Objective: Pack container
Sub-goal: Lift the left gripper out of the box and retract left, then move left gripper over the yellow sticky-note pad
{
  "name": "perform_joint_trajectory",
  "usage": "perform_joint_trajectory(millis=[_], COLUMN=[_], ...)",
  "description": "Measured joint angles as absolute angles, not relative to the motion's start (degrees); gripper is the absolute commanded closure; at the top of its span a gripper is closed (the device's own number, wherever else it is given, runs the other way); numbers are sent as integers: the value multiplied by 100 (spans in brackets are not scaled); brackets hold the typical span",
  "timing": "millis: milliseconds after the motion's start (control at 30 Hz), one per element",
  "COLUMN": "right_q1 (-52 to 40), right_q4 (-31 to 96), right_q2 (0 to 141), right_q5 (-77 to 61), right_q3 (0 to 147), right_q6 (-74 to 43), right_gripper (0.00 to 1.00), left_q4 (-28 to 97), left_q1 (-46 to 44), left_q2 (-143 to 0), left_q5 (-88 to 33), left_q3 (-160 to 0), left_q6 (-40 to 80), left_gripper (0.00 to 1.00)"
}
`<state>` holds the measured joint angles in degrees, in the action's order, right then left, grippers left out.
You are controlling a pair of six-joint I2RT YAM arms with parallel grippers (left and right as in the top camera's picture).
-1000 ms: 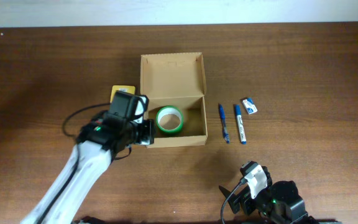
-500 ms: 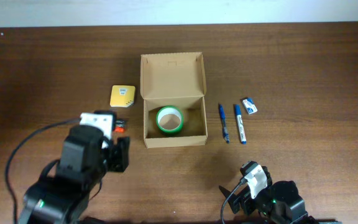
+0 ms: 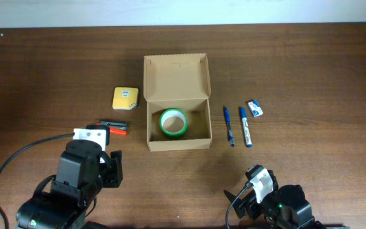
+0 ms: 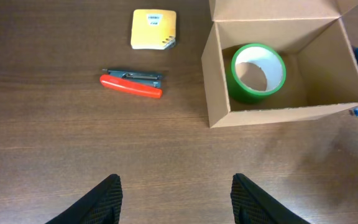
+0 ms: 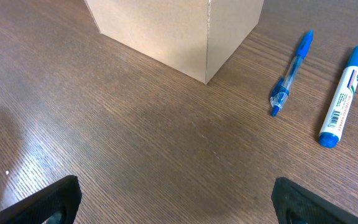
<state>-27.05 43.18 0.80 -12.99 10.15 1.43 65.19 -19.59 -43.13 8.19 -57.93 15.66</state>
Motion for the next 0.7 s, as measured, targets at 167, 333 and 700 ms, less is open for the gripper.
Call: perform_joint_trajectory(millis=[167,333,700], right_q1=[-2705,-2705,-2705], right_q4=[4320,4320,4322], right_q2=[80,80,80], right_q5=[-1299,-1302,-1302], right_q3=[1015,1015,1015], right_q6=[145,145,148], right_gripper=[1,1,1], left_q4=[6482,6176,3870], left_q1=[-1959,-1959,-1511], left_q2=[-4372,-4952,-6908], left_q5=[923,1083,1022], left_q3=[-5793,-5793,-5793], left_q6=[1566,1564,1339], left_gripper=[43,31,7])
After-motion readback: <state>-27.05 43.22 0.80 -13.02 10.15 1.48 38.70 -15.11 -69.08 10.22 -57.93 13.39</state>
